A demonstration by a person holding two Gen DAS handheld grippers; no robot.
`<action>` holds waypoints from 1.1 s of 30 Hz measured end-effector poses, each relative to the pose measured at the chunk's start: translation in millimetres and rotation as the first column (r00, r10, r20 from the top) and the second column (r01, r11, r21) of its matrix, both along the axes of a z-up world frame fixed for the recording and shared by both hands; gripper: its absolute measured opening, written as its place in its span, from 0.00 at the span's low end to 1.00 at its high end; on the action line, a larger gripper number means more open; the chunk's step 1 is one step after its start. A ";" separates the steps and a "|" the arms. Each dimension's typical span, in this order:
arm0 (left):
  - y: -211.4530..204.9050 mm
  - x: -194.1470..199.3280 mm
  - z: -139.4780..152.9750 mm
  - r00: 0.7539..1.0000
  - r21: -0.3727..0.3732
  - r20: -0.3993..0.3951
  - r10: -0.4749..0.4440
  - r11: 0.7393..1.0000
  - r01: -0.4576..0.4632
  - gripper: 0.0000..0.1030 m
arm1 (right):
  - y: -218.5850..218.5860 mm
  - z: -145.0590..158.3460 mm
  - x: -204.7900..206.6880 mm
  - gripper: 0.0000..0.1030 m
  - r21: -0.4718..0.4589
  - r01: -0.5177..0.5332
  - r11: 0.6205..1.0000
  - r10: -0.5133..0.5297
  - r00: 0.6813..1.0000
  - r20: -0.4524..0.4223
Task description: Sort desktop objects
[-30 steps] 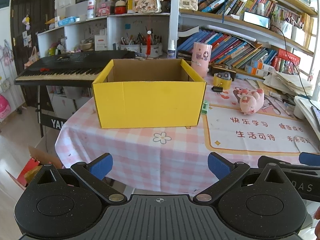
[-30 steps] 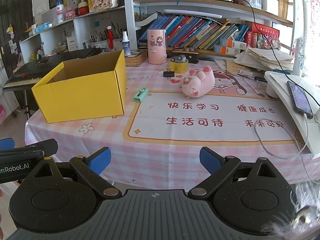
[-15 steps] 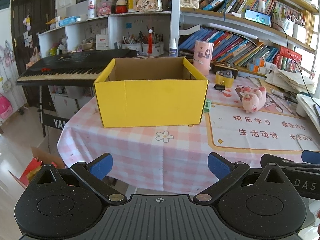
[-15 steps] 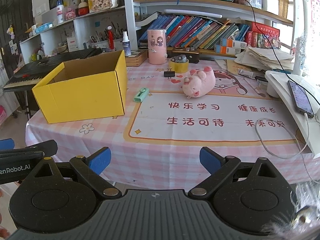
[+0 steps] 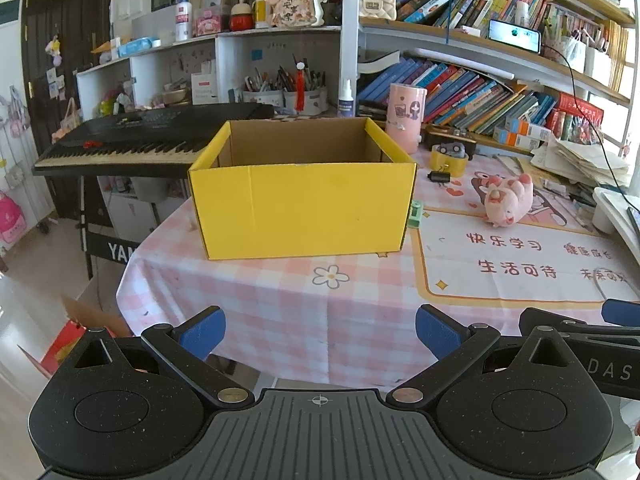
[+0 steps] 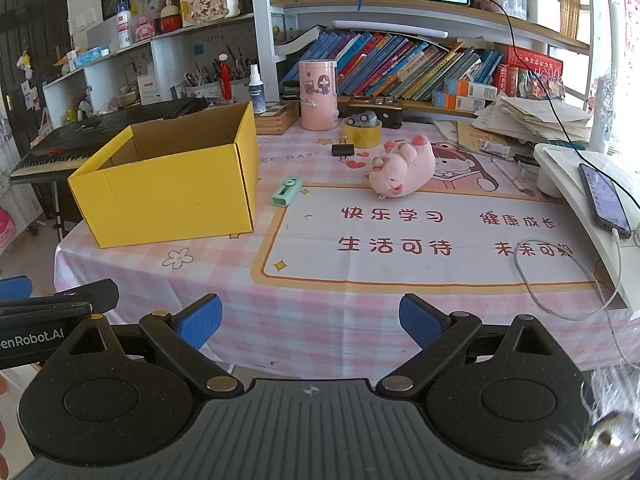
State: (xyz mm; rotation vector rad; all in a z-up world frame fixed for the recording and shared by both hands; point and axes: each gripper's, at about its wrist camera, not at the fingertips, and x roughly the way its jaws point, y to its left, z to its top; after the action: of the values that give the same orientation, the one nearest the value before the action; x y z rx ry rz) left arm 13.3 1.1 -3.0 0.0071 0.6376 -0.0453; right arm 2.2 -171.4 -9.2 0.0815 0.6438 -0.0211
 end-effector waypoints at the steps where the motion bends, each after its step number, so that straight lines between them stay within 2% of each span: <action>1: -0.6 0.2 0.0 1.000 0.004 0.001 0.000 1.000 0.000 1.00 | 0.2 0.0 0.0 0.93 0.000 0.000 1.000 0.000 1.000 0.000; 33: 8.2 1.7 -2.4 1.000 0.005 0.001 0.005 1.000 -0.005 1.00 | 11.3 2.8 0.2 0.93 0.002 -0.026 1.000 0.026 1.000 0.017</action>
State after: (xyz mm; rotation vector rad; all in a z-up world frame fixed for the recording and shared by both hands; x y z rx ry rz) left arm 15.0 9.3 -5.4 0.0107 0.6364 -0.0391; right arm 2.5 -160.1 -6.4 0.0754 0.6283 0.0054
